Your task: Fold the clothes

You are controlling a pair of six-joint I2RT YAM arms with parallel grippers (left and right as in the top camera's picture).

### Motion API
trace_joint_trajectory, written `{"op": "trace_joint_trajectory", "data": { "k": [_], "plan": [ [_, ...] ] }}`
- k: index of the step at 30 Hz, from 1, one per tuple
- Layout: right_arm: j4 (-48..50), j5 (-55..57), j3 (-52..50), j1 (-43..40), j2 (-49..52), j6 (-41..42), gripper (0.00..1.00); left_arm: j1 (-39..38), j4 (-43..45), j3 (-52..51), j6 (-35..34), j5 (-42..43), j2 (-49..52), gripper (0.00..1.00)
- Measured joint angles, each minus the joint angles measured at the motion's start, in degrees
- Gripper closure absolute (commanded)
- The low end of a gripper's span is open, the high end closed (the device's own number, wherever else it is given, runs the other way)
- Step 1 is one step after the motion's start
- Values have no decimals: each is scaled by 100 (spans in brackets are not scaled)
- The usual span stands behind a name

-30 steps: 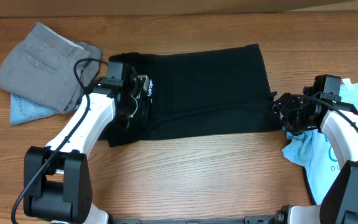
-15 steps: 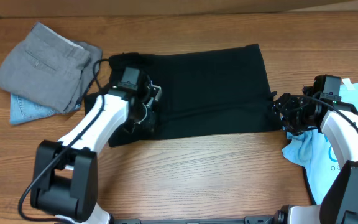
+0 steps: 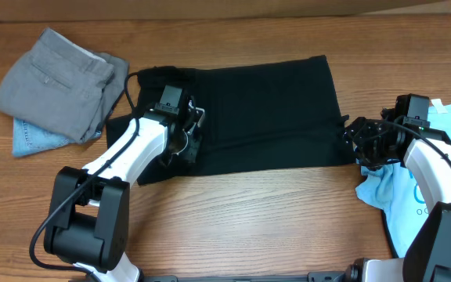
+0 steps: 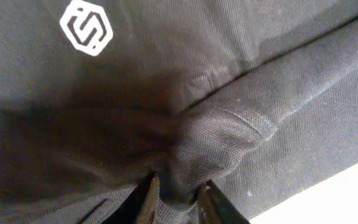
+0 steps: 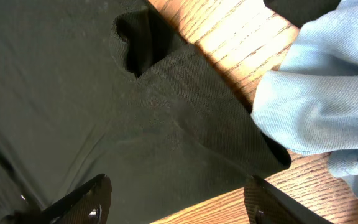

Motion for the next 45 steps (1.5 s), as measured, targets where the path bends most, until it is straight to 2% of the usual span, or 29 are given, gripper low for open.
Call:
{"op": "trace_joint_trajectory", "data": {
  "k": [3,7,11,14,20,21,23,25,29,33,37,38,40,42,44,45],
  "plan": [
    [2,2,0,0,0,-4,28,0,4,0,2,-2,0,79],
    [2,4,0,0,0,-4,28,0,4,0,20,-4,0,96],
    [2,4,0,0,0,-4,28,0,-31,4,46,120,0,96],
    [-2,0,0,-2,0,-4,28,0,-374,144,50,179,15,96],
    [4,2,0,0,0,-4,28,0,-466,966,157,107,68,96],
    [4,4,0,-2,0,-4,28,0,-363,1049,173,92,68,96],
    [2,0,0,-2,0,-7,28,0,-197,1128,238,83,68,85],
    [0,2,0,0,0,-4,28,0,-160,1132,278,83,68,69],
    [-17,0,0,0,0,-4,28,0,-205,1132,293,61,79,60],
    [-42,0,0,-2,0,-7,28,4,-544,1137,286,-68,90,64],
    [-90,2,0,-2,0,-4,28,116,-1062,1143,271,-319,92,76],
    [-92,0,0,0,0,-9,28,170,-1147,1143,284,-306,94,76],
    [-92,2,0,0,0,-11,28,262,-1226,1143,374,-216,101,65],
    [-87,0,0,0,0,-9,28,304,-1228,1143,490,-31,103,61],
    [-87,0,0,-2,0,-9,28,262,-1180,1143,608,149,109,61],
    [-85,0,0,0,0,-9,28,195,-1132,1143,671,216,114,69]
  ]
}}
